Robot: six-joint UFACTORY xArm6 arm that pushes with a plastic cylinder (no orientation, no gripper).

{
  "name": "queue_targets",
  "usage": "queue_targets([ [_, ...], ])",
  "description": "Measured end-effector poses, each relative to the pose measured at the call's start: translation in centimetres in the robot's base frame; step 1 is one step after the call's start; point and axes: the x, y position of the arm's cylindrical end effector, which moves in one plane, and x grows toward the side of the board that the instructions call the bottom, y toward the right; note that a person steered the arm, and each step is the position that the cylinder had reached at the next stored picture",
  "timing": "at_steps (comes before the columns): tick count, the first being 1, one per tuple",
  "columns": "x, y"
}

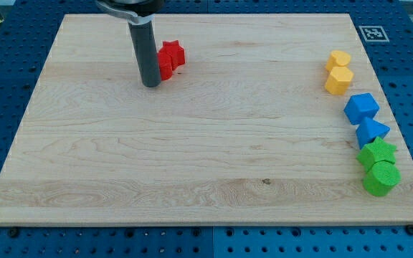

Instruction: Slide red circle along with red star to top center

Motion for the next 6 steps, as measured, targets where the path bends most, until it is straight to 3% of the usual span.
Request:
queue_targets([
  [6, -7.8, 0.0],
])
